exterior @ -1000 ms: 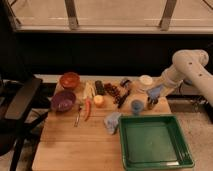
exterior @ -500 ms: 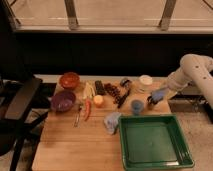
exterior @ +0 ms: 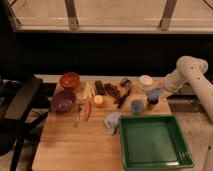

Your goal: Place sponge in metal cup

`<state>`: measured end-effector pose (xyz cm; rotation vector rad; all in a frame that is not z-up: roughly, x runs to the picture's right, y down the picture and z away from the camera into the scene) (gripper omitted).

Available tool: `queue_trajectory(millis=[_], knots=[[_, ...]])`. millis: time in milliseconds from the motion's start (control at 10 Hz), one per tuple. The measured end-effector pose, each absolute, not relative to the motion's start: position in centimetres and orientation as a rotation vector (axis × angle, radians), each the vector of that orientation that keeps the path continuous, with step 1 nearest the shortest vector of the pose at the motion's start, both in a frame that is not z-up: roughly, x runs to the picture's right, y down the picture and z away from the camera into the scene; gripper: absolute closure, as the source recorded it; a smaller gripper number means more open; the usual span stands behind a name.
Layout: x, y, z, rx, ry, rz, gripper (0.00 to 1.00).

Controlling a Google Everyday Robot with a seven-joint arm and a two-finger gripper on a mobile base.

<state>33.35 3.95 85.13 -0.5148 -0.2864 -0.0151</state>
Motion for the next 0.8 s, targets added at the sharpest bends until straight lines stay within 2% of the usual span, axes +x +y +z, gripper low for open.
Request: queue_trajectory(millis=[400, 500, 800], knots=[[30.8, 5.9, 85.5, -0.576, -0.301, -0.043, 0.48], [31.0, 6.2, 85.1, -0.574, -0.284, -0.038, 0.43], [31.2, 4.5, 82.4, -0.516, -0.243, -0.059, 0.2]])
